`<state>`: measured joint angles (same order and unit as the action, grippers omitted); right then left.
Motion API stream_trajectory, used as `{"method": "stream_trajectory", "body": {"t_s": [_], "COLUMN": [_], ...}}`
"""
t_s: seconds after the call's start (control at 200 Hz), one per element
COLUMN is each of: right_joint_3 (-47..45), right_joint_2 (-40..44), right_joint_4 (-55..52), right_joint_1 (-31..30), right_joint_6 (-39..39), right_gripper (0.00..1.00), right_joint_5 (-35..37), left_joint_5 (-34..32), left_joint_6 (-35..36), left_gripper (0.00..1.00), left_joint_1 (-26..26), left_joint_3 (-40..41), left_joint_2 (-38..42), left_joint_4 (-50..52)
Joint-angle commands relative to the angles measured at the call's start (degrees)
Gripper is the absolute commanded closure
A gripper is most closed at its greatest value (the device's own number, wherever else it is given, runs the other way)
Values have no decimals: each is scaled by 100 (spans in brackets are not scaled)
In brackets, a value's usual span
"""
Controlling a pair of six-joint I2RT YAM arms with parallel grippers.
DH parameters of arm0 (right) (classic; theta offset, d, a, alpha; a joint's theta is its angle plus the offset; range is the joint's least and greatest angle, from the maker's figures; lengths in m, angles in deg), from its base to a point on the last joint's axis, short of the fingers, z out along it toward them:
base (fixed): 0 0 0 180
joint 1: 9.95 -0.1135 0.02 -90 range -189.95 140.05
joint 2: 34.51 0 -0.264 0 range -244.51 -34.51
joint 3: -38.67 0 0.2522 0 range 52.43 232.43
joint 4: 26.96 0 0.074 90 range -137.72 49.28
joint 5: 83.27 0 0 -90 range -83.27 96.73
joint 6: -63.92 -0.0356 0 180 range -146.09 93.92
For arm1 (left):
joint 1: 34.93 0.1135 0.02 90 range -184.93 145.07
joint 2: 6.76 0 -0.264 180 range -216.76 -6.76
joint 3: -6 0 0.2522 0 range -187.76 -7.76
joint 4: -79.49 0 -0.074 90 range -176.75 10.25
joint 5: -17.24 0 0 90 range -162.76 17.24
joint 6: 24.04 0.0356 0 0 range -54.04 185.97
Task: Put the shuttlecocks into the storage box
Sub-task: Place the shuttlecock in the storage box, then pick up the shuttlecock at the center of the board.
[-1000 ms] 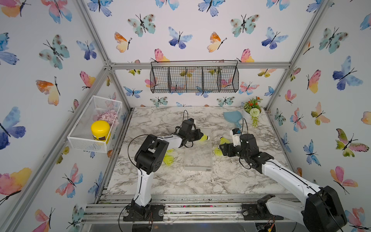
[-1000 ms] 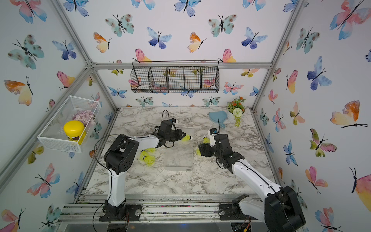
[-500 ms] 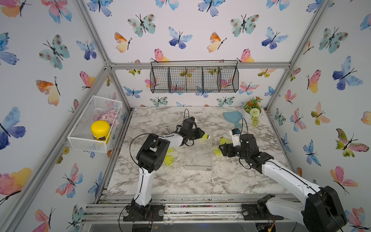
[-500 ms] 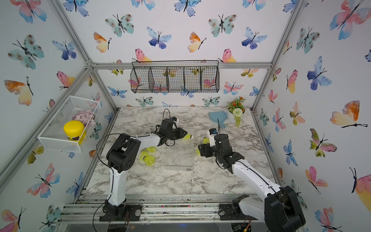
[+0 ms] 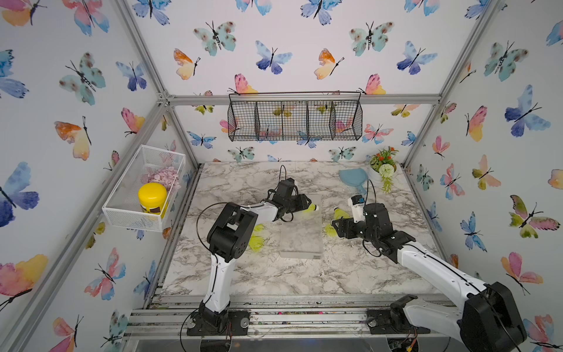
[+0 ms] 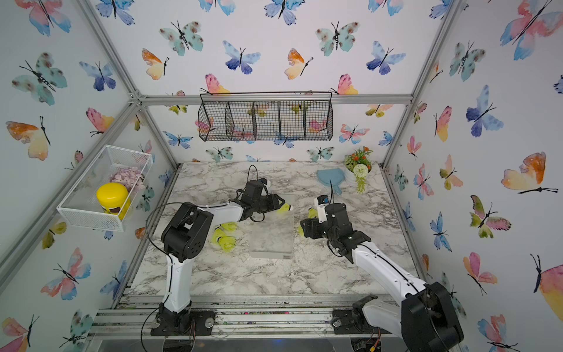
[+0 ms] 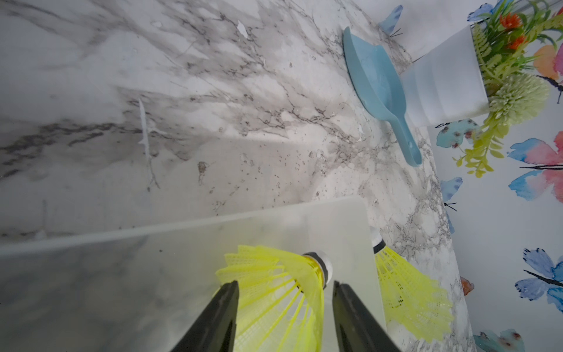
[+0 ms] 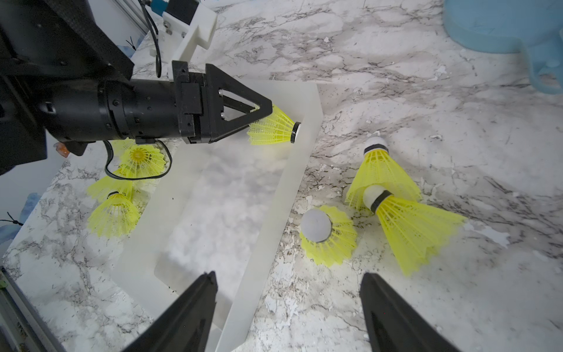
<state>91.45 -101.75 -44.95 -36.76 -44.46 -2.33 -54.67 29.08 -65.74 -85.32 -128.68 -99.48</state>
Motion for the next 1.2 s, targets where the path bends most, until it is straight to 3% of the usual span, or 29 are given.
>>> {"method": "stream_trajectory", "body": {"t_s": [0.0,0.27,0.551,0.886,1.196], "right_joint_3": [-25,93,384,673,926], "right_joint_2": [-6,-161,-493,-891,-1253], "right_joint_4": [-34,-170,-390,-632,-784], "right_joint_1": [18,18,18,18,18], "right_joint_6": [79,213,436,744,950], "right_gripper": [19,19,20,25,27], "right_joint_5": [-43,93,279,305,431], "left_joint_5": [-216,-439,-755,-1136,-793], "left_joint_6": [150,410,911,1380,1426], "left_gripper": [44,34,30,28,25], "left_joint_1": [21,16,19,146,694], "left_joint_3": [48,181,364,1787,2893], "left_joint_2": [295,723,1744,3659,5455], "left_joint_4": [128,356,893,1511,2196]}}
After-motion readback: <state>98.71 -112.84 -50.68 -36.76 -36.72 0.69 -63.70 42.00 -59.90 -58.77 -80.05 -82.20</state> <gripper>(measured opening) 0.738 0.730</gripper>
